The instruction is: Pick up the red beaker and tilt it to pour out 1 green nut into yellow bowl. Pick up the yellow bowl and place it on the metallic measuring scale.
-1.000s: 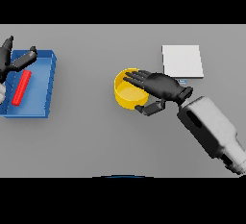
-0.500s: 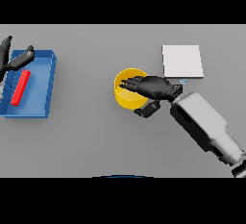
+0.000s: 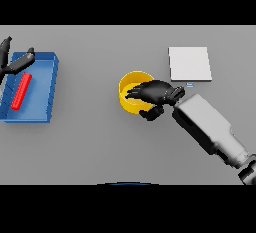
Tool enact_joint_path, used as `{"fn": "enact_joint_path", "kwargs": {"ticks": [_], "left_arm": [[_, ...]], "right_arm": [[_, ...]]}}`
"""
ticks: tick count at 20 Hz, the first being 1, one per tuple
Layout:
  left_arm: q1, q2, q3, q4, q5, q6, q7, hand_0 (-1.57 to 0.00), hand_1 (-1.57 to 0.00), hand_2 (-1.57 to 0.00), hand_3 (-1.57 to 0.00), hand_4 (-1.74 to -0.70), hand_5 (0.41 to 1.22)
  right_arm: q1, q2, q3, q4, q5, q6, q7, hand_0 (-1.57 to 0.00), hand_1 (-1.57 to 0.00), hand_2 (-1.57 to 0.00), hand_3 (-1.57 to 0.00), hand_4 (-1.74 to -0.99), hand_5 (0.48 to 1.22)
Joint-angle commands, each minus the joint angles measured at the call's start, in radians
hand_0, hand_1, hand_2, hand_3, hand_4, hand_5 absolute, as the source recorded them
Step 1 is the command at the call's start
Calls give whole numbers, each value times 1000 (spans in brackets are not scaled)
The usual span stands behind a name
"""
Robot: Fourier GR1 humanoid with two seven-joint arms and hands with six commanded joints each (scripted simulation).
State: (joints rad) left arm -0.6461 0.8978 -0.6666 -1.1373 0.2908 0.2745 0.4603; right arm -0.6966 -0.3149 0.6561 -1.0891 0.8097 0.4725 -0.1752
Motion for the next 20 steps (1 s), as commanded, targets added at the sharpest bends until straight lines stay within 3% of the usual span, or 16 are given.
{"fn": "enact_joint_path", "kwargs": {"ticks": [1, 4, 6, 8, 10, 13, 17, 20], "left_arm": [[-6, 4, 4, 0, 2, -1, 6, 1, 1, 1, 1, -793, 722], [0, 9, 6, -13, 2, 9, 6, 1, 1, 1, 1, -796, 726], [6, 16, 7, -19, 5, 7, 5, 1, 1, 1, 1, -799, 728], [1, 13, 4, -24, 4, 10, 17, 1, 1, 1, 1, -799, 727], [10, 7, 6, -19, 8, 14, 7, 1, 1, 1, 1, -802, 725], [7, 17, 11, -33, 10, 20, 17, 1, 1, 1, 1, -806, 724], [5, 22, 1, -53, 5, 17, 34, 1, 1, 1, 1, -801, 724], [6, 22, 0, -50, 1, 22, 38, 1, 1, 1, 1, -798, 721]], "right_arm": [[-2, 8, 7, 4, 9, -8, 3, -258, -236, -233, -249, -1387, 900], [-4, 0, 13, -2, 1, 26, -7, -891, -846, -814, -594, -1534, 1057], [-1, -10, 14, -4, -15, 48, -20, -1136, -1107, -1086, -867, -1604, 1116], [-2, -7, 15, -13, -25, 70, 10, -1292, -1274, -1261, -1019, -1649, 1154], [-6, -14, 14, -21, -36, 81, 10, -1393, -1381, -1314, -1142, -1682, 1178], [1, -25, 17, -29, -46, 61, 6, -1480, -1474, -1424, -1176, -1711, 1199], [-8, -61, -13, -98, -84, 100, 19, -1534, -1531, -1490, -1192, -1729, 1212], [-26, -106, -34, -160, -103, 137, 36, -1552, -1551, -1506, -1377, -1731, 1216]]}}
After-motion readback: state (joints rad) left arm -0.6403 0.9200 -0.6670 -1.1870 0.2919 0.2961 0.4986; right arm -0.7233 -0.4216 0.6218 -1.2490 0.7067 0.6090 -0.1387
